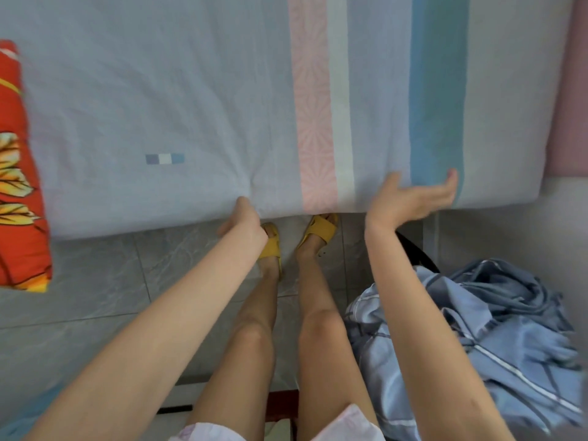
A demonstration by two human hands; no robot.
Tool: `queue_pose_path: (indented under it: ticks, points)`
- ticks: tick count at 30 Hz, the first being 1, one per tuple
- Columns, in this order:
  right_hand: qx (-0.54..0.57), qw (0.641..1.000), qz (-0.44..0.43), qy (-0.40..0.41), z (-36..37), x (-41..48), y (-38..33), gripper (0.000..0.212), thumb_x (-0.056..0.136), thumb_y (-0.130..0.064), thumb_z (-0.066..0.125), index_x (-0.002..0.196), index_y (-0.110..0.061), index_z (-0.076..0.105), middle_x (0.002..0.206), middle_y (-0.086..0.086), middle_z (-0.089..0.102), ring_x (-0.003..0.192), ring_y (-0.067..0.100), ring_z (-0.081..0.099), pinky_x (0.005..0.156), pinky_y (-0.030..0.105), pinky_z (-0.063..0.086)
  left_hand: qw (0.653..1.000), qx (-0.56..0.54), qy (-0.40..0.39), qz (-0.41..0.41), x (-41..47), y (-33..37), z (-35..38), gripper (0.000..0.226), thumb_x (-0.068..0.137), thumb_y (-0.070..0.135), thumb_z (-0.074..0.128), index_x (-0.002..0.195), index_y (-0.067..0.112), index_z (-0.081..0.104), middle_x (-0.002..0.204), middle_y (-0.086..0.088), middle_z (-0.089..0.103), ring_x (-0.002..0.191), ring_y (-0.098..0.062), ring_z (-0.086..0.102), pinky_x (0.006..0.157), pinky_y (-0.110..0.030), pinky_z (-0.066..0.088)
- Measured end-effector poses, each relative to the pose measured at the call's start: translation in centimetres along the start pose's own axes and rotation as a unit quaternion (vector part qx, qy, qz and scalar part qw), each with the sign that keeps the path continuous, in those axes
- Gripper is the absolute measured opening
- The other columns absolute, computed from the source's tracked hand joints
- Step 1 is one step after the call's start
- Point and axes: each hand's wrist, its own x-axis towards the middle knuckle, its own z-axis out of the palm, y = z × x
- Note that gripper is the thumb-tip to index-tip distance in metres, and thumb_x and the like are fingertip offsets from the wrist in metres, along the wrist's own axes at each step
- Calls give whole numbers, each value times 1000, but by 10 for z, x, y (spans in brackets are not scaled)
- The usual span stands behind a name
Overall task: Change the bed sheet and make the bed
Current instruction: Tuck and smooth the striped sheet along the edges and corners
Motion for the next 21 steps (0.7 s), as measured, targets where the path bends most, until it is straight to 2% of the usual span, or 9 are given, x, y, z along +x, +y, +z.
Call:
queue_pose_path:
  ticks: [2, 4, 6, 7, 11, 15, 18, 19, 21]
  points:
    - [-15, 956, -255, -144, 8, -6, -16, 59, 77, -6, 56, 135, -3, 45, 138, 19, 44, 128, 30, 40, 109, 37, 29, 994, 42, 35, 99, -23, 6, 7, 53, 79, 30, 62, 120, 10, 37, 129, -8, 39, 111, -21, 46, 87, -30, 45]
    - [-83, 838, -427, -328, 25, 0, -23, 56, 85, -16, 49, 141, -12, 43, 143, 11, 45, 133, 29, 38, 112, 40, 23, 964, 113, 33, 238, -42, 14, 18, 57, 85, 23, 60, 130, 9, 30, 137, -10, 25, 124, -23, 35, 101, -30, 31]
    - [-205, 723, -529, -394, 45, 22, -17, 56, 91, -25, 42, 147, -22, 35, 151, 5, 36, 141, 31, 29, 115, 47, 11, 900, 214, -6, 379, -61, 28, 30, 63, 81, 20, 63, 134, 10, 30, 142, -9, 22, 129, -24, 33, 104, -32, 26]
    - [-258, 711, -513, -405, 48, 41, -11, 56, 94, -32, 39, 149, -26, 30, 156, 2, 28, 144, 30, 21, 116, 48, 3, 854, 281, -34, 437, -67, 33, 37, 67, 79, 20, 65, 135, 12, 30, 144, -9, 21, 132, -23, 31, 106, -34, 24]
    - [-404, 798, -310, -323, 10, 149, 34, 61, 96, -50, 26, 153, -31, 11, 161, -4, 6, 148, 26, 3, 114, 56, -5, 695, 476, -118, 526, -70, 56, 85, 83, 76, 32, 71, 144, 23, 24, 157, -8, 0, 146, -23, 3, 115, -48, 6]
    - [-433, 822, -226, -293, -24, 199, 51, 70, 93, -56, 26, 153, -27, 5, 161, -2, 1, 147, 33, 4, 111, 61, 4, 584, 561, -133, 572, -69, 82, 150, 99, 72, 42, 76, 149, 24, 16, 159, -4, -11, 146, -19, -12, 112, -56, 0]
    - [-347, 923, -23, -164, -9, 210, 25, 86, 83, -58, 23, 151, -6, 14, 157, 18, 17, 140, 41, 23, 111, 55, 15, 530, 608, -115, 581, -81, 98, 203, 120, 64, 58, 76, 151, 23, 2, 158, -2, -18, 145, -19, -17, 110, -60, -5]
    - [-322, 933, -53, -149, -2, 212, 10, 85, 80, -52, 24, 148, -1, 22, 152, 23, 27, 136, 41, 31, 110, 51, 19, 489, 629, -102, 596, -87, 104, 219, 127, 61, 64, 75, 152, 21, -3, 158, -3, -20, 145, -20, -19, 109, -62, -7]
    - [-288, 903, -258, -187, 18, 221, -13, 71, 83, -39, 38, 142, 1, 35, 142, 22, 43, 129, 40, 41, 108, 45, 20, 376, 671, -86, 633, -99, 116, 251, 140, 52, 74, 72, 151, 20, -11, 157, -5, -24, 144, -23, -22, 107, -65, -10]
